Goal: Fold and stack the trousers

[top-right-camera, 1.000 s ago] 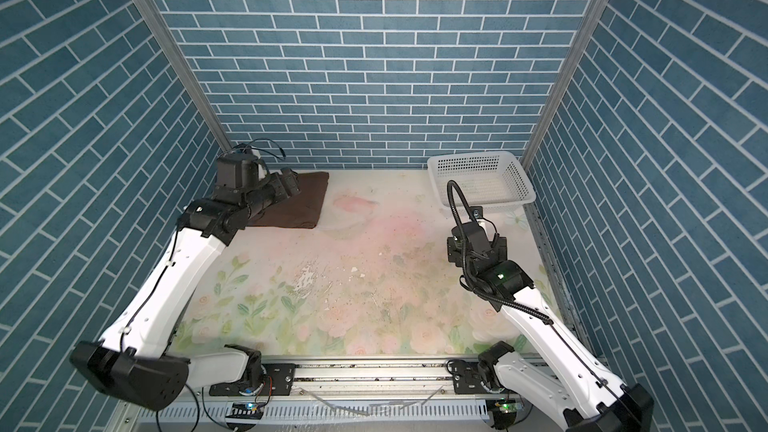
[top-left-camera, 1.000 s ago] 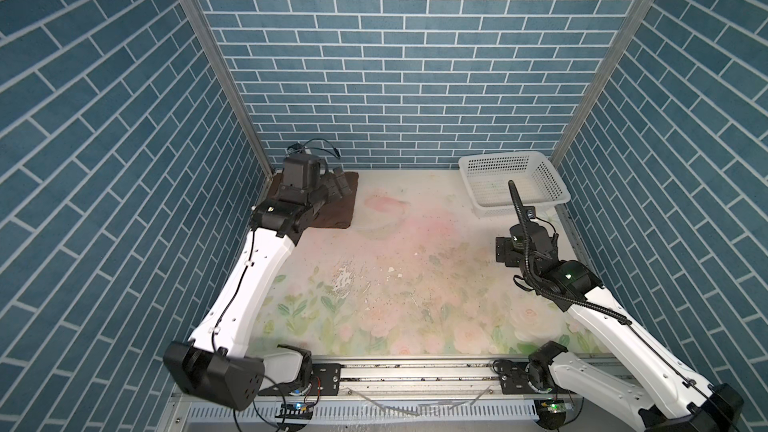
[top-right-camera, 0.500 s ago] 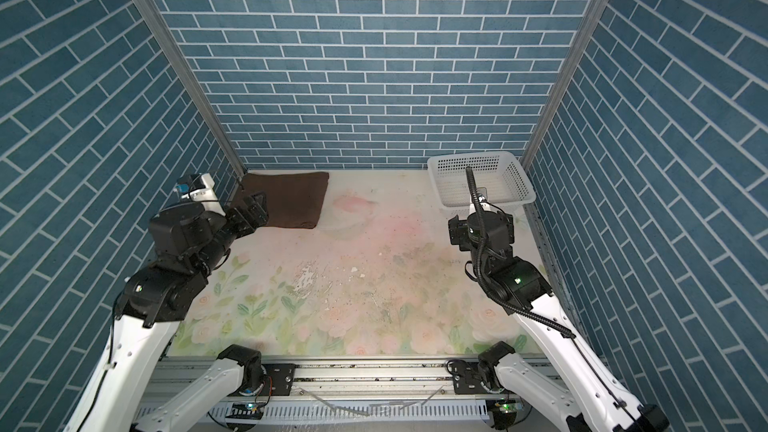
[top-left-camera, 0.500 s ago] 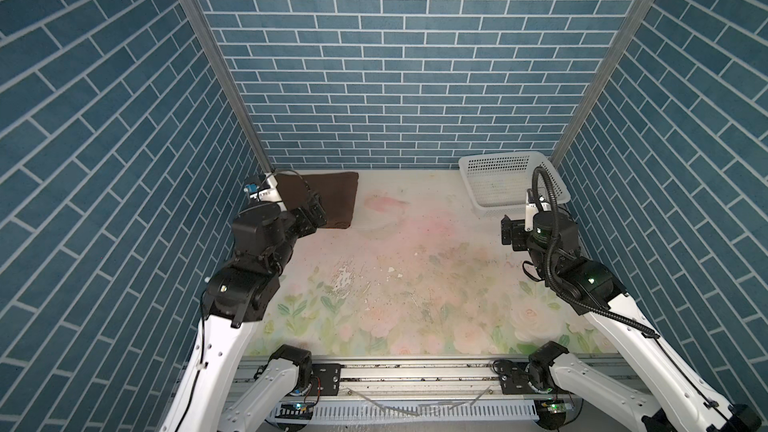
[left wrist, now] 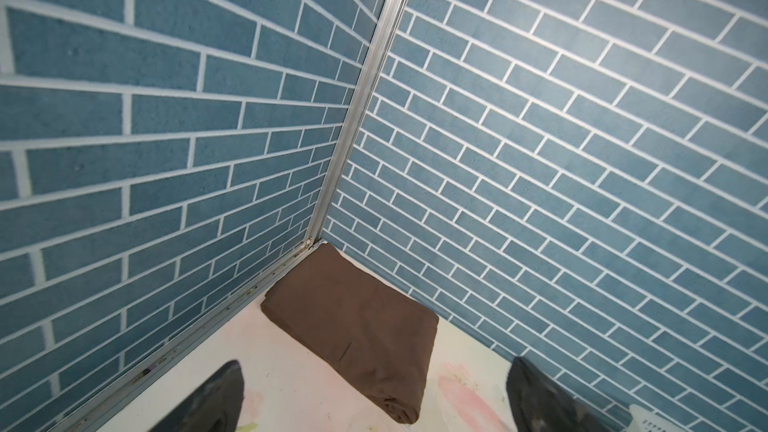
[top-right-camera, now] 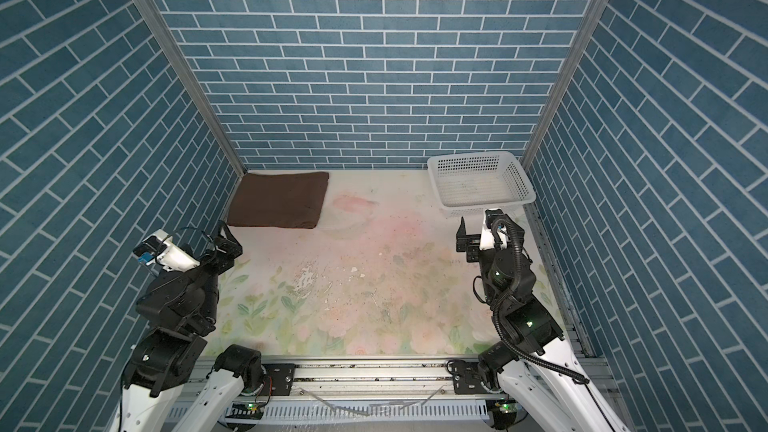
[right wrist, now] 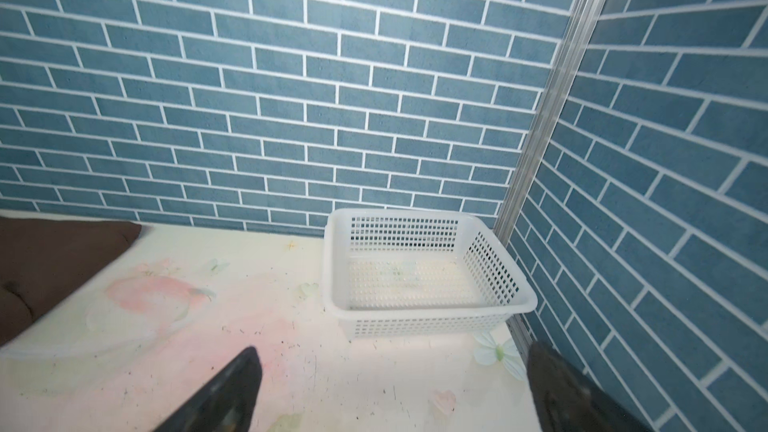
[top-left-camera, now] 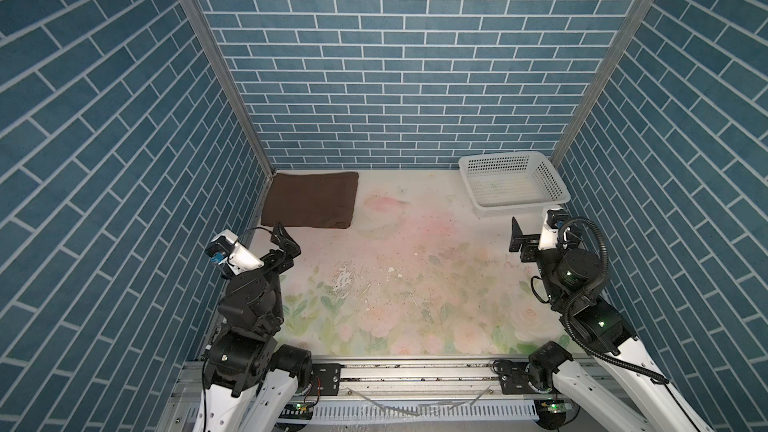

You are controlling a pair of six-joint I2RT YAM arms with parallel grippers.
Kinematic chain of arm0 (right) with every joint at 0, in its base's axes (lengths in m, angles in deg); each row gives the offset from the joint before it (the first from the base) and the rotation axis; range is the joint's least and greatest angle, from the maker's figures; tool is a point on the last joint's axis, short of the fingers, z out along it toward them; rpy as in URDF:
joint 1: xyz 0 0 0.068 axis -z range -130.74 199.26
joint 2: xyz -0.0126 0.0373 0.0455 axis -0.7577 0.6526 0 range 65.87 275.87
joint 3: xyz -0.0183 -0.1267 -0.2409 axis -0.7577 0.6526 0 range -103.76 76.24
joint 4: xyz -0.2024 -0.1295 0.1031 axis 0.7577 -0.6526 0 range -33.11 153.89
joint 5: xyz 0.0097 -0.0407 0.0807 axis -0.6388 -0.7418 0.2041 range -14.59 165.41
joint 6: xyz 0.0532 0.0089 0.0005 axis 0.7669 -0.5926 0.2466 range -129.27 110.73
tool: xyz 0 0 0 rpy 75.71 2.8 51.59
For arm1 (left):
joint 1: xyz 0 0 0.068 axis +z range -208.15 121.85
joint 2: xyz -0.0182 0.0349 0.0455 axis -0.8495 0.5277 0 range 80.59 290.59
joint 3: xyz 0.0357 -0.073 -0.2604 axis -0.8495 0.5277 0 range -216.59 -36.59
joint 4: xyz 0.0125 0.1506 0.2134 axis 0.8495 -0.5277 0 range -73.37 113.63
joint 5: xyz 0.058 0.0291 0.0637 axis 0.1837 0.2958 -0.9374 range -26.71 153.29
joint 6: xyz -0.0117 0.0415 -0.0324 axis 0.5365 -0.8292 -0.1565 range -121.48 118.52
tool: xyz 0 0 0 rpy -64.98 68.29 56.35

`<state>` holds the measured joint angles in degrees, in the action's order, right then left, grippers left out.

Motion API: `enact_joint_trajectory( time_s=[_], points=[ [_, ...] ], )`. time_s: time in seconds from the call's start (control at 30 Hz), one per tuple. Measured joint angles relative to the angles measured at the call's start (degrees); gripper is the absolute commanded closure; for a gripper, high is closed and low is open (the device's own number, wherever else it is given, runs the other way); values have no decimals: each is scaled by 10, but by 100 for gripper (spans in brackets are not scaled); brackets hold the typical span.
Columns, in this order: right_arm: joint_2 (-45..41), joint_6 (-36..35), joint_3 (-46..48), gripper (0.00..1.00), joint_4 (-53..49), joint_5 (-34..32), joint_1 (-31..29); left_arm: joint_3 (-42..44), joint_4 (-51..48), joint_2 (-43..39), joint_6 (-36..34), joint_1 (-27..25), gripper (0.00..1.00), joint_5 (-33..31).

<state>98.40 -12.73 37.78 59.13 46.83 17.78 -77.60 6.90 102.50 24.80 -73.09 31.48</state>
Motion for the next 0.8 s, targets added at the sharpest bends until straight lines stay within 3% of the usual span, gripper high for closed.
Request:
enact_joint_trajectory(
  time_s=[0.33, 0.53, 0.8],
  points=[
    [13, 0, 37, 1, 5, -31, 0, 189, 120, -30, 24, 0, 1, -20],
    [18, -12, 86, 1, 40, -33, 0, 224, 146, -60, 38, 0, 1, -55],
    [40, -16, 167, 1, 117, -25, 0, 245, 174, -13, -46, 0, 1, -76]
  ],
)
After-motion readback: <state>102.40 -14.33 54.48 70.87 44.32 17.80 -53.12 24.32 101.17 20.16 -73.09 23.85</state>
